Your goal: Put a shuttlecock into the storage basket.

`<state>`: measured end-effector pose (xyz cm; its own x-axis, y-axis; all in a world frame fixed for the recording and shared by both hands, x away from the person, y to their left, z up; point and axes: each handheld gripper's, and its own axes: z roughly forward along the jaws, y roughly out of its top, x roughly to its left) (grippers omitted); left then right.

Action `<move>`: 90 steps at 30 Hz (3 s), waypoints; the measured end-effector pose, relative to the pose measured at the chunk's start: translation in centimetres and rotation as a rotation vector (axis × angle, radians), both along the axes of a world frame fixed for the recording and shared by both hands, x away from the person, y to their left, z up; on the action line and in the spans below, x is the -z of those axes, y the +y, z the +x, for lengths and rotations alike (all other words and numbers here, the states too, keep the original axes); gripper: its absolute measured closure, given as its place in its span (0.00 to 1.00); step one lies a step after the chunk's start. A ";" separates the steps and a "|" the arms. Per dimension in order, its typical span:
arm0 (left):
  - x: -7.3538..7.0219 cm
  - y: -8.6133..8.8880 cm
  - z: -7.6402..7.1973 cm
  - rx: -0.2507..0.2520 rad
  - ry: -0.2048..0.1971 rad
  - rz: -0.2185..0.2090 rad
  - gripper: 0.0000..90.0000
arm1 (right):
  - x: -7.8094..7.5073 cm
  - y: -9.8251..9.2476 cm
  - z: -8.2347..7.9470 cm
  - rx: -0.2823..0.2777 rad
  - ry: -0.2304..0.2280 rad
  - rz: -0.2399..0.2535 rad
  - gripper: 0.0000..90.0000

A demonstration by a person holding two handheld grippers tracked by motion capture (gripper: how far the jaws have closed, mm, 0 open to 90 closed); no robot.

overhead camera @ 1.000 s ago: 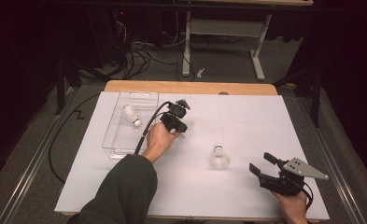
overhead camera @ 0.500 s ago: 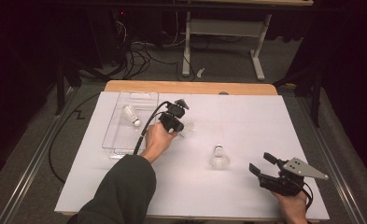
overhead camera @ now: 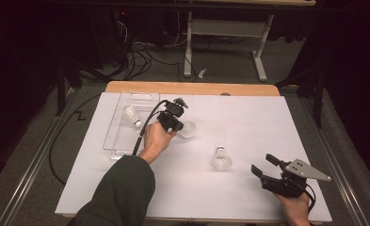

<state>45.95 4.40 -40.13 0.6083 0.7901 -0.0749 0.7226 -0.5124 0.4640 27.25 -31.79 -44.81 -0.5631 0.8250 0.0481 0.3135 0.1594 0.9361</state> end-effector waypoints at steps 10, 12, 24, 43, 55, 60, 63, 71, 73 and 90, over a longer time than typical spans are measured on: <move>-0.6 0.7 0.0 0.006 -0.006 -0.035 1.00 | 0.0 0.0 0.0 0.000 0.000 -0.001 0.30; -0.7 0.9 -0.1 0.010 -0.007 -0.037 1.00 | 0.0 0.0 0.0 0.001 0.000 0.000 0.30; -1.4 1.1 -0.7 0.045 -0.008 -0.077 1.00 | 0.0 0.0 0.0 0.000 0.001 -0.001 0.30; -2.6 1.8 -1.8 0.070 -0.030 -0.113 1.00 | 0.0 0.1 0.0 -0.002 0.003 -0.001 0.30; -3.1 2.6 -2.2 0.072 -0.038 -0.131 1.00 | 0.0 0.1 0.0 -0.002 0.003 -0.002 0.30; -3.3 2.9 -2.5 0.071 -0.043 -0.145 1.00 | 0.0 0.1 0.0 -0.003 0.004 -0.002 0.30; -3.3 3.0 -2.6 0.069 -0.043 -0.149 1.00 | 0.0 0.1 0.0 -0.003 0.003 0.000 0.30; -3.4 3.5 -2.9 0.065 -0.053 -0.160 1.00 | 0.0 0.1 0.0 -0.005 0.005 0.000 0.30; -3.5 3.6 -3.0 0.067 -0.055 -0.161 1.00 | 0.0 0.1 0.0 -0.005 0.005 0.000 0.30; -4.3 4.4 -3.6 0.066 -0.083 -0.172 1.00 | 0.0 0.1 0.0 -0.005 0.007 0.001 0.30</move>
